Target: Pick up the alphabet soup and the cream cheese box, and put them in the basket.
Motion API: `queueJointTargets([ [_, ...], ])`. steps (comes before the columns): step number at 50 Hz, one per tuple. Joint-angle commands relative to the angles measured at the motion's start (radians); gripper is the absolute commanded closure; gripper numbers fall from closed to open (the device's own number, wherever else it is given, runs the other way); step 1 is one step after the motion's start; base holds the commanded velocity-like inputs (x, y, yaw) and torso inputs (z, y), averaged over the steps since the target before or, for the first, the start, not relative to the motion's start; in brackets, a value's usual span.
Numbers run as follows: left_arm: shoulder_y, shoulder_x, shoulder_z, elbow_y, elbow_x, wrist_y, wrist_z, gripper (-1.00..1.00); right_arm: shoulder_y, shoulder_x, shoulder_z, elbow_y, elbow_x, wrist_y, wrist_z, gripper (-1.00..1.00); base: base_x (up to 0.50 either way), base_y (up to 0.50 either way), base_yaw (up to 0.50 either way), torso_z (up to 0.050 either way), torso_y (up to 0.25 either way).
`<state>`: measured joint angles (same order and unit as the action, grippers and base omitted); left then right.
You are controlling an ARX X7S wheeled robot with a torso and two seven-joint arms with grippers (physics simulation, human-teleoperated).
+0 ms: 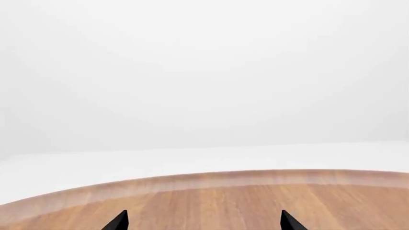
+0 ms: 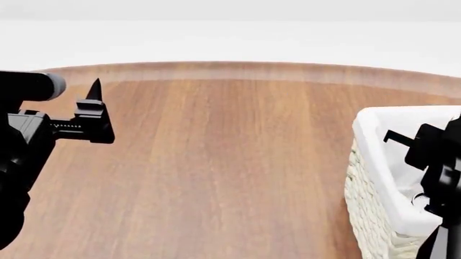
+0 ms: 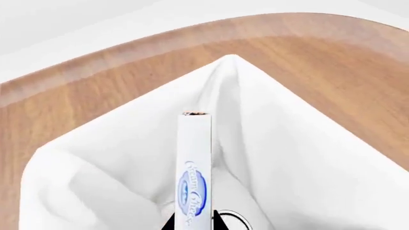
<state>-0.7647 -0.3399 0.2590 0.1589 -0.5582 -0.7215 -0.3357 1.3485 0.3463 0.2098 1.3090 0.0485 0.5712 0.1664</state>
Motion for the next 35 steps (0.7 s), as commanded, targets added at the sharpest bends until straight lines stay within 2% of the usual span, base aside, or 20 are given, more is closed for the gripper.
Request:
queueJointTargets([
  [1, 0.0, -0.001, 0.005, -0.002, 0.001, 0.004, -0.002, -1.0, -0.008, 0.005, 0.021, -0.001, -0.013, 0.005, -0.006, 1.0, 0.0, 0.0, 0.0, 0.0, 0.0],
  [2, 0.0, -0.002, 0.005, -0.002, 0.0, 0.003, -0.002, -1.0, -0.008, 0.006, 0.023, -0.001, -0.014, 0.003, -0.005, 1.0, 0.0, 0.0, 0.0, 0.0, 0.0],
  [3, 0.0, -0.002, 0.005, -0.001, 0.0, 0.004, -0.002, -1.0, -0.01, 0.005, 0.027, -0.001, -0.012, 0.01, -0.014, -1.0, 0.0, 0.0, 0.0, 0.0, 0.0],
  [27, -0.001, -0.007, 0.007, -0.003, -0.005, 0.009, -0.005, -1.0, 0.004, 0.004, 0.036, -0.001, -0.042, -0.008, -0.003, -1.0, 0.0, 0.0, 0.0, 0.0, 0.0],
  [30, -0.001, -0.007, 0.006, -0.005, -0.005, 0.009, -0.007, -1.0, 0.028, -0.005, 0.032, -0.014, -0.035, -0.108, -0.052, -1.0, 0.0, 0.0, 0.0, 0.0, 0.0],
  [35, 0.003, -0.002, 0.004, -0.017, -0.003, 0.019, -0.01, -1.0, -0.168, -0.074, 0.0, -0.678, -0.008, 0.081, -0.153, -1.0, 0.0, 0.0, 0.0, 0.0, 0.0],
])
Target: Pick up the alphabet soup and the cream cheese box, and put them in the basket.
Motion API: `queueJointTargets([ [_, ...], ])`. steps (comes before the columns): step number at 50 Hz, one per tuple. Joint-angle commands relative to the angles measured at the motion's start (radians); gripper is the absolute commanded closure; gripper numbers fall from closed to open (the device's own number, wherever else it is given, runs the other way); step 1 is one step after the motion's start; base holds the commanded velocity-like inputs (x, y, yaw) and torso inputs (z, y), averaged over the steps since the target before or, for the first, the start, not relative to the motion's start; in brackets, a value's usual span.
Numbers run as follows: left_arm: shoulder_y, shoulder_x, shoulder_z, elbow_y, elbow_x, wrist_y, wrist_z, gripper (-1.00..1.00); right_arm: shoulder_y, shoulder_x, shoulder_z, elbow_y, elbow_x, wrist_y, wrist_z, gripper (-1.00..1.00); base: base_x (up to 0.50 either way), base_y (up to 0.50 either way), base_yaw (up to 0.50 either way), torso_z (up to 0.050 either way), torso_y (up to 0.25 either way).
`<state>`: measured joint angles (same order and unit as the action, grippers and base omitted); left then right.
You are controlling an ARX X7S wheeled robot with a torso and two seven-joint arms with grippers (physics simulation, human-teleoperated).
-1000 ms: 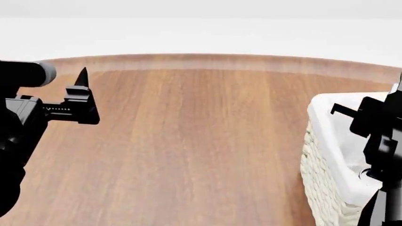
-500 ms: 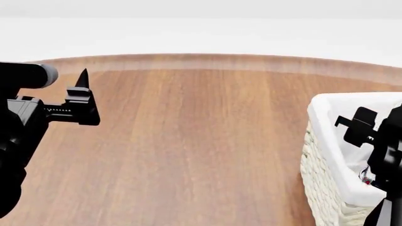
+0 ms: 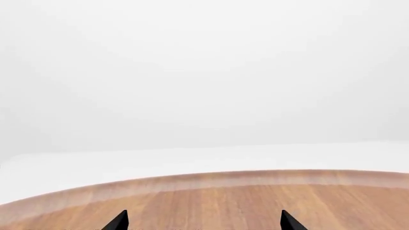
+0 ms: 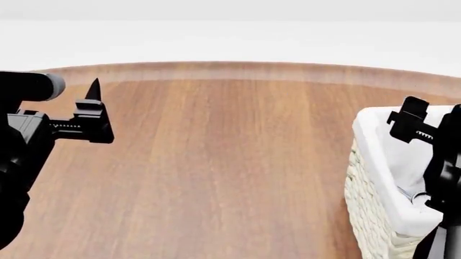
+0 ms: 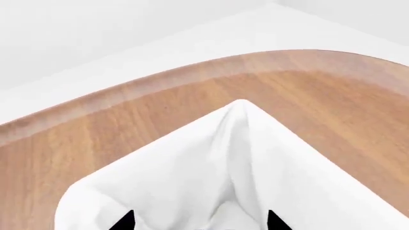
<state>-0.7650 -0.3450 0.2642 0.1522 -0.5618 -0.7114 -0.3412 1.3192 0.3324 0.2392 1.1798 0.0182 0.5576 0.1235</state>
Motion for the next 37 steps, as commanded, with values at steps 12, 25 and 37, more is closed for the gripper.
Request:
queueJointTargets([
  [12, 0.031, 0.015, -0.018, 0.036, -0.015, 0.045, -0.013, -1.0, -0.451, -0.161, -0.258, -1.203, 0.063, 0.154, -0.289, -1.0, 0.0, 0.0, 0.0, 0.0, 0.0],
  [25, 0.052, 0.016, -0.046, 0.128, -0.019, 0.085, -0.046, -1.0, -0.579, -0.131, -0.38, -1.394, -0.048, 0.107, -0.219, -1.0, 0.0, 0.0, 0.0, 0.0, 0.0],
  [37, 0.06, 0.01, -0.049, 0.176, -0.033, 0.082, -0.055, -1.0, -0.627, -0.114, -0.415, -1.478, -0.077, 0.108, -0.2, -1.0, 0.0, 0.0, 0.0, 0.0, 0.0],
])
